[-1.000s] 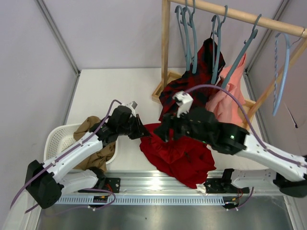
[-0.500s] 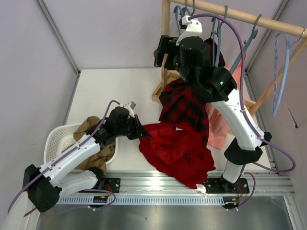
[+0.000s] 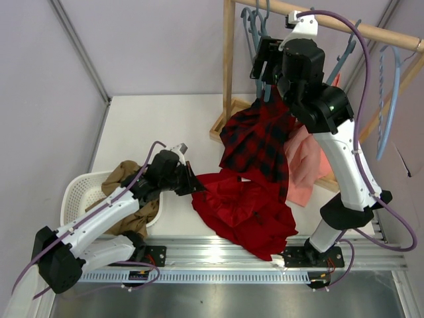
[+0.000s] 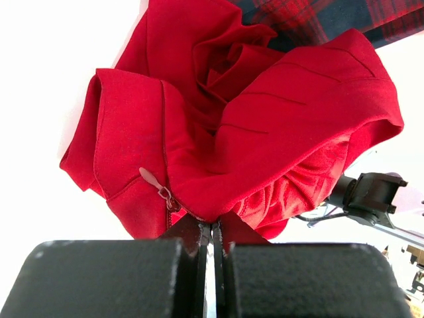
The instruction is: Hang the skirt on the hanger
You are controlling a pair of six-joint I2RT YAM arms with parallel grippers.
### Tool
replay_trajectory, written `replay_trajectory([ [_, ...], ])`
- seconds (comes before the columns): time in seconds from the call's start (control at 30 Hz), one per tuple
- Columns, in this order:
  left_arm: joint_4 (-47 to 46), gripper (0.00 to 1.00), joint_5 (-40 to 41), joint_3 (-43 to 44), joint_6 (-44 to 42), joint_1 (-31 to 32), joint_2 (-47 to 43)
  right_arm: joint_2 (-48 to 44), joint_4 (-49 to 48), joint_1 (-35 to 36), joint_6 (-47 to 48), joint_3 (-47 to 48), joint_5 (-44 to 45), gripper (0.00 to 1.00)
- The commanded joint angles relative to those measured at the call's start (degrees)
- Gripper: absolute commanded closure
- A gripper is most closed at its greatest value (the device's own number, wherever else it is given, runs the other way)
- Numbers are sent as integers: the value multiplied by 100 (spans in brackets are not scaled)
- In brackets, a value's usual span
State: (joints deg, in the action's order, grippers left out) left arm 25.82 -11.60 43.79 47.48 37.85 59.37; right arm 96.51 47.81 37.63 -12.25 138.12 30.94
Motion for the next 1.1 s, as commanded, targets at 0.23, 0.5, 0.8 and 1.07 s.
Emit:
replay_trajectory([
  [0.23,-201,100,-36,-37,-55,-49,39,-1,-571,-809,320,-163,-457,39],
  [0.5,-253,100,-18,-64,-46,-49,74,166,-773,-1029,399,-242,-1195,40],
  [0.8,-271,100,-9,-29,-64,-49,145,412,-818,-1056,548,-260,-1046,42],
  [1.07,-280,100,-9,-11,-73,-58,180,579,-853,-1108,592,-225,-1072,54],
])
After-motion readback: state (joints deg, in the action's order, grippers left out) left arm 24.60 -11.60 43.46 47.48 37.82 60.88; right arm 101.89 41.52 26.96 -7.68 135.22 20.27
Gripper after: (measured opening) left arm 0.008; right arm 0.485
